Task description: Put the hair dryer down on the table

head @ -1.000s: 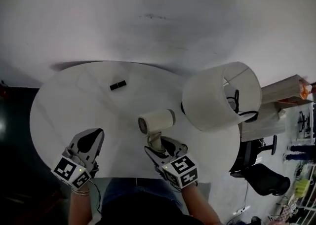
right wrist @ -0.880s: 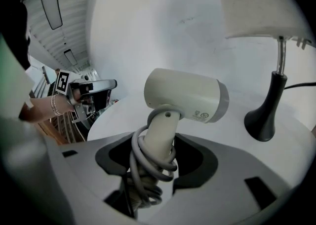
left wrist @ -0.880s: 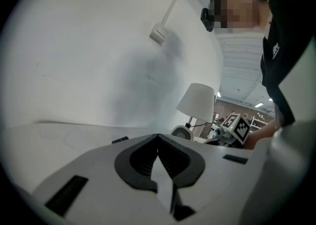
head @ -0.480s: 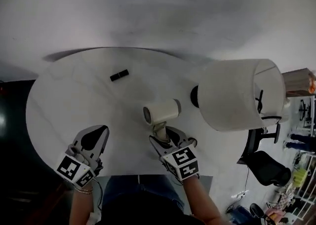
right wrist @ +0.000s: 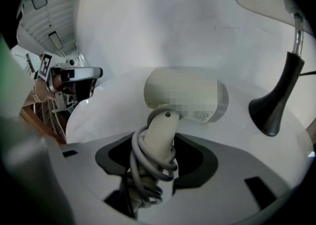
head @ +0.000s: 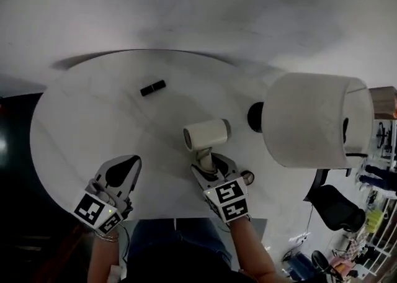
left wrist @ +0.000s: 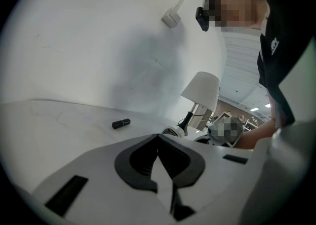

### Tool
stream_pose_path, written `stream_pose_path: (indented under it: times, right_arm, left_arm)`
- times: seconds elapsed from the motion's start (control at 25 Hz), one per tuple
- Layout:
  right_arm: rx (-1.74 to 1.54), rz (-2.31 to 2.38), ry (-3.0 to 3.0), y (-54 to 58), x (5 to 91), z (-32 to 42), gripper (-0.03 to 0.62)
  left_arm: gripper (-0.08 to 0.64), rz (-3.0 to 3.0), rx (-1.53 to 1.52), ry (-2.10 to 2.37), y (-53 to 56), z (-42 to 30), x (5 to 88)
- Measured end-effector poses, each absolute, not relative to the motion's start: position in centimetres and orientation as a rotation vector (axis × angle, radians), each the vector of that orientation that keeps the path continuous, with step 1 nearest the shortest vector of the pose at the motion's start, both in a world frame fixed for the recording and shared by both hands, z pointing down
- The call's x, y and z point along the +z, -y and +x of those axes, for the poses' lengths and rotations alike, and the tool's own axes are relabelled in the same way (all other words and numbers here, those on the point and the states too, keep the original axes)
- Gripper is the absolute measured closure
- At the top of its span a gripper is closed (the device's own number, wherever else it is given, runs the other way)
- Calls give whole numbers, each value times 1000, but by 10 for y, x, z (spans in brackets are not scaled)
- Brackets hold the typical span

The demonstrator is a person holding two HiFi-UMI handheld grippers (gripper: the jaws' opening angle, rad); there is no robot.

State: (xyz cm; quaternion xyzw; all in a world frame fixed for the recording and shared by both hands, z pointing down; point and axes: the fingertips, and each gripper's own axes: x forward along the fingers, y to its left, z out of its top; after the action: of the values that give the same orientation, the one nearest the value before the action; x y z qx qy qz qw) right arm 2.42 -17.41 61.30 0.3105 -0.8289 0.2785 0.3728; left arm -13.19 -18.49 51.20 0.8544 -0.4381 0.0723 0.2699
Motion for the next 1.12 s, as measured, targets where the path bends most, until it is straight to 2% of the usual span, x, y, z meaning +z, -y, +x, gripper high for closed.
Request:
stream_pose_path:
  times: [0.84,1.12]
  right_arm:
    - [632,822,2048,179,626,16,341]
    - [578,891,2038,179,617,21,296]
  left_arm:
    - [552,2296,154,1162,180,-139,512]
    - [552,2302,144,1167,173,-140,505]
